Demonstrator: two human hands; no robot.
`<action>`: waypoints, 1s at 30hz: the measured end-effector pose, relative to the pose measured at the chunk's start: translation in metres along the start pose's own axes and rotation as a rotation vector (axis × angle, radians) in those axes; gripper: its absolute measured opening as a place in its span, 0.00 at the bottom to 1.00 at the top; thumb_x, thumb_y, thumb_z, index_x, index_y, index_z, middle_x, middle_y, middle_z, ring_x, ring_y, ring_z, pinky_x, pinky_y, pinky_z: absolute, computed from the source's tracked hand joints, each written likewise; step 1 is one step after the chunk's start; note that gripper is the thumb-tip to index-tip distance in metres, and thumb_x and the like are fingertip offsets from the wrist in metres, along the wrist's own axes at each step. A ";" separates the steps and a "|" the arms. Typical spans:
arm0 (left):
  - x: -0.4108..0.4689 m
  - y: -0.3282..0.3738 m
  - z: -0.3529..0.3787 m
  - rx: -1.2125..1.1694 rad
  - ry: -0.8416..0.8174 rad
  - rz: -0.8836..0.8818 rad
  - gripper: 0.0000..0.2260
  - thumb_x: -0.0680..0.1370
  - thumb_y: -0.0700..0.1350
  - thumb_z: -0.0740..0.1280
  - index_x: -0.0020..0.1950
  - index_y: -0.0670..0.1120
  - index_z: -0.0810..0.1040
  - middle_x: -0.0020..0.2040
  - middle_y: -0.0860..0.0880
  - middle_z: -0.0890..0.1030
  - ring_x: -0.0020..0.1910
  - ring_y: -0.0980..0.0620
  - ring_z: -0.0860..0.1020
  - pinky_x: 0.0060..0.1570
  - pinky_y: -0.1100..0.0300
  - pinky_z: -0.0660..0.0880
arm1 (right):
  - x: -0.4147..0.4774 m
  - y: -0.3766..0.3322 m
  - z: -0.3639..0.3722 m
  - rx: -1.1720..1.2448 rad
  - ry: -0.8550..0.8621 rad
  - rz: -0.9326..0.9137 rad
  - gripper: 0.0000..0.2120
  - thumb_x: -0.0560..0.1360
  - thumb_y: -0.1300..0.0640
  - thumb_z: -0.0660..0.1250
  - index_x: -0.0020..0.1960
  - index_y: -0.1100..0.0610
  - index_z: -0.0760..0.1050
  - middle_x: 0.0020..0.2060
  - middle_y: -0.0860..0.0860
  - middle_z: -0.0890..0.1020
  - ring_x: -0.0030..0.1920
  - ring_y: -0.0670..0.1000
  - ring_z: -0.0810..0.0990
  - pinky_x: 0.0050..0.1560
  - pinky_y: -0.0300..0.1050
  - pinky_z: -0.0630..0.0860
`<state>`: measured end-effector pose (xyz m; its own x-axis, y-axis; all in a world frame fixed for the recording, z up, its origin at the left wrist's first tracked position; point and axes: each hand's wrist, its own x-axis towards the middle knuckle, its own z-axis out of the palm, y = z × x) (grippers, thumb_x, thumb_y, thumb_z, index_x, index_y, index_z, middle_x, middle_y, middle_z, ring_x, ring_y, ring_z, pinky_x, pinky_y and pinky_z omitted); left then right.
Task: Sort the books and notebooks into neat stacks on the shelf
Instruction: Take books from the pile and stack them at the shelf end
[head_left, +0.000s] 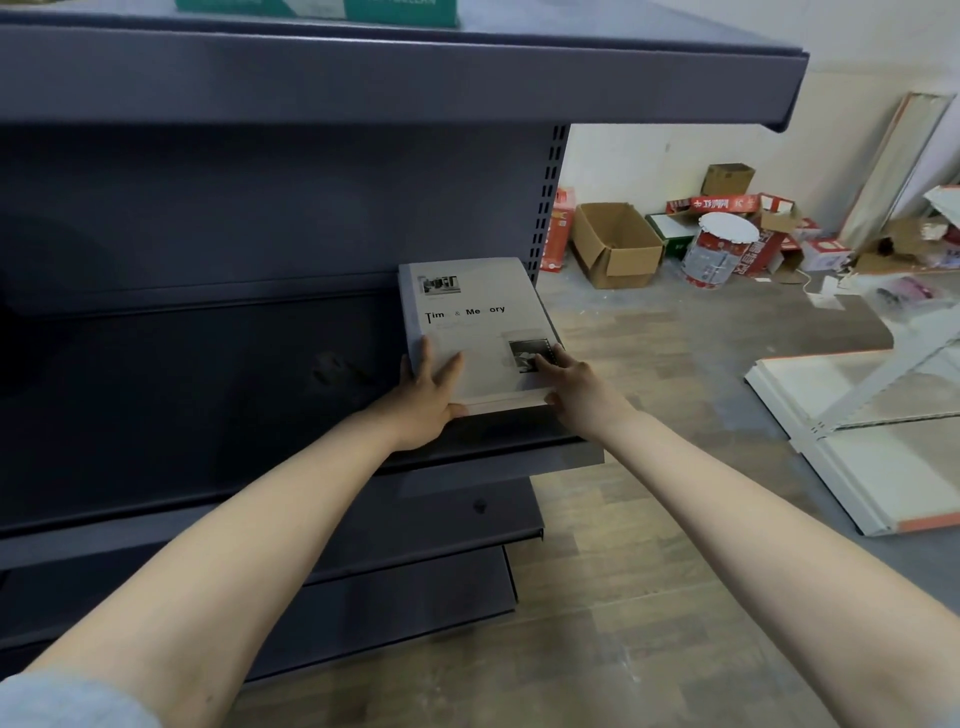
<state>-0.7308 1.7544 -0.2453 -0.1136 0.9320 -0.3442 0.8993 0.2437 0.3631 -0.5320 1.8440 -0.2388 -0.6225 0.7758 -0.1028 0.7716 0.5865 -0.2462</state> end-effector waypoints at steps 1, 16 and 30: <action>-0.001 -0.001 -0.002 -0.011 0.002 0.007 0.34 0.80 0.56 0.57 0.76 0.55 0.36 0.73 0.46 0.27 0.74 0.39 0.35 0.73 0.41 0.50 | -0.002 -0.001 -0.002 -0.003 -0.009 0.010 0.30 0.76 0.65 0.61 0.76 0.56 0.57 0.75 0.60 0.53 0.69 0.63 0.67 0.65 0.53 0.68; -0.101 -0.116 -0.056 0.159 0.233 -0.028 0.43 0.75 0.60 0.65 0.76 0.57 0.38 0.76 0.51 0.33 0.76 0.45 0.38 0.73 0.46 0.45 | 0.009 -0.145 -0.013 -0.079 0.112 -0.216 0.31 0.77 0.59 0.59 0.77 0.48 0.51 0.77 0.49 0.43 0.76 0.57 0.42 0.74 0.60 0.45; -0.298 -0.284 -0.138 0.208 0.820 -0.140 0.29 0.76 0.44 0.67 0.75 0.44 0.61 0.76 0.42 0.58 0.74 0.44 0.60 0.69 0.54 0.62 | 0.031 -0.437 0.020 0.072 0.225 -0.769 0.27 0.79 0.60 0.58 0.76 0.53 0.56 0.77 0.51 0.45 0.76 0.51 0.43 0.74 0.43 0.37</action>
<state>-1.0106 1.4441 -0.1264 -0.4268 0.8158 0.3903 0.9042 0.3917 0.1702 -0.8908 1.6074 -0.1534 -0.9289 0.1938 0.3156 0.1226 0.9650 -0.2317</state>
